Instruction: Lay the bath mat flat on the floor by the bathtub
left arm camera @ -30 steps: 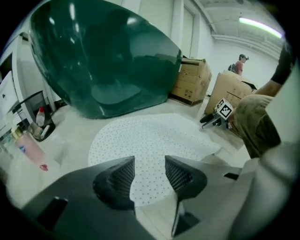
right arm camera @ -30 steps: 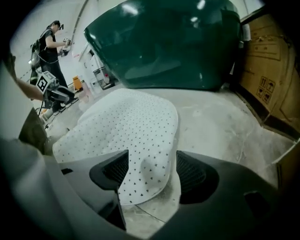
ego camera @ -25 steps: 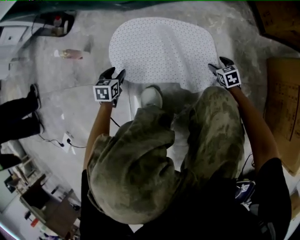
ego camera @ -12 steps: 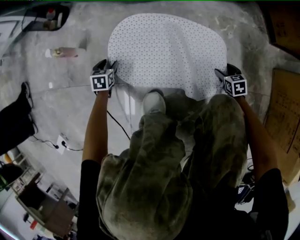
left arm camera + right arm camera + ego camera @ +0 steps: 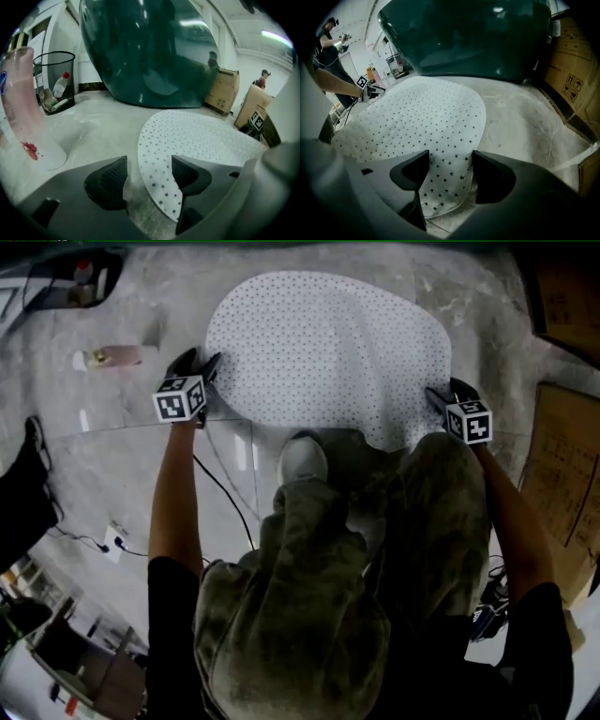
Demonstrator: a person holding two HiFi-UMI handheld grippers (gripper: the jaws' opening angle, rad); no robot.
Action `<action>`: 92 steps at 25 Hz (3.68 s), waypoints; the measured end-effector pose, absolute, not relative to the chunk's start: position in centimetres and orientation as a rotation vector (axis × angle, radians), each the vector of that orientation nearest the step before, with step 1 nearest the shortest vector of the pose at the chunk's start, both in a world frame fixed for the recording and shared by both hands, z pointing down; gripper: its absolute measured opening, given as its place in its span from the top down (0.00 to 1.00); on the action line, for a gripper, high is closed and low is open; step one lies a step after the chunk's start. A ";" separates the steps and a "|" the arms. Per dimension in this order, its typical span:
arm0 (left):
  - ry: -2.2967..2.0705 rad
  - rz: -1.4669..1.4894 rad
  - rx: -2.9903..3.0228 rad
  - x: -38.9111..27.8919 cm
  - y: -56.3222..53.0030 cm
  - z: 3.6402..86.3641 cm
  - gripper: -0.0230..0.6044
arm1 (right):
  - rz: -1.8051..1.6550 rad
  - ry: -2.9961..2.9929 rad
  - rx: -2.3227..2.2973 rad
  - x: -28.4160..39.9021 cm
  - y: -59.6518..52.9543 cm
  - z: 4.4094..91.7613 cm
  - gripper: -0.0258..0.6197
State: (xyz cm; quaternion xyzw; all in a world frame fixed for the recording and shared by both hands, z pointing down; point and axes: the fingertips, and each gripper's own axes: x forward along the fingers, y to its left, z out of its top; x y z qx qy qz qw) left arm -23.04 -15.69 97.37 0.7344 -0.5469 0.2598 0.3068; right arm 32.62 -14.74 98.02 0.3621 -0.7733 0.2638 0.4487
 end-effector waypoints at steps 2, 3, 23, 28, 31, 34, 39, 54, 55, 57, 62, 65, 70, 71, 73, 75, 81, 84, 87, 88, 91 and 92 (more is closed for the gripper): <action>-1.450 0.639 1.934 -22.6 -16.9 97.3 0.48 | 0.660 -1.909 0.905 32.5 -14.8 98.0 0.48; -1.444 0.640 1.932 -22.2 -17.3 97.4 0.48 | 0.663 -1.908 0.906 32.5 -14.7 98.0 0.48; -1.511 0.729 1.746 -22.0 -19.3 99.0 0.56 | 0.694 -1.940 0.943 32.6 -15.1 97.9 0.51; -1.469 0.763 1.730 -21.6 -19.1 98.9 0.71 | 0.703 -1.938 0.920 31.7 -14.9 97.6 0.62; -1.439 0.768 1.765 -20.6 -18.9 98.7 0.84 | 0.617 -1.977 0.799 30.1 -14.6 97.5 0.79; -1.461 0.775 1.780 -20.6 -19.1 98.0 0.86 | 0.583 -1.987 0.775 29.3 -15.2 96.6 0.85; -1.524 0.744 1.805 -20.8 -19.2 96.7 0.86 | 0.622 -1.987 0.942 31.1 -18.4 95.1 0.88; -1.626 0.639 1.758 -21.8 -20.7 96.0 0.87 | 0.666 -1.858 1.144 34.4 -26.2 94.0 0.88; -1.627 0.605 1.743 -21.9 -20.7 96.0 0.87 | 0.668 -1.851 1.148 34.3 -26.2 94.2 0.88; -1.633 0.582 1.731 -22.1 -20.8 96.0 0.87 | 0.671 -1.844 1.155 34.2 -26.2 94.5 0.88; -1.645 0.590 1.729 -22.4 -21.8 96.0 0.87 | 0.675 -1.839 1.175 34.1 -27.3 94.6 0.88; -1.657 0.591 1.736 -22.5 -22.2 95.8 0.87 | 0.701 -1.840 1.195 33.8 -28.2 94.2 0.88; -1.661 0.605 1.700 -22.8 -22.5 95.9 0.87 | 0.664 -1.817 1.181 33.5 -29.5 94.0 0.88; -1.659 0.610 1.689 -22.8 -22.3 96.1 0.87 | 0.669 -1.809 1.182 33.5 -29.4 94.1 0.88; -1.658 0.610 1.674 -22.9 -21.8 96.2 0.87 | 0.663 -1.797 1.174 33.7 -29.5 94.4 0.88; -1.658 0.611 1.676 -22.9 -21.6 96.2 0.87 | 0.652 -1.786 1.160 33.9 -29.5 94.8 0.87; -1.657 0.615 1.685 -23.1 -21.9 96.1 0.85 | 0.664 -1.741 1.176 33.9 -28.9 95.6 0.88; -1.656 0.618 1.687 -23.2 -22.0 96.2 0.85 | 0.666 -1.728 1.166 34.0 -28.5 95.5 0.88; -1.657 0.628 1.699 -23.1 -22.3 96.2 0.84 | 0.661 -1.723 1.158 34.2 -28.3 95.5 0.88; -1.655 0.635 1.702 -23.1 -22.4 96.3 0.84 | 0.652 -1.723 1.157 34.2 -28.3 95.5 0.88; -1.658 0.640 1.699 -23.4 -22.3 96.6 0.83 | 0.613 -1.726 1.160 34.3 -28.2 95.5 0.82; -1.671 0.633 1.687 -23.7 -22.2 96.7 0.81 | 0.612 -1.729 1.164 34.4 -28.2 95.5 0.80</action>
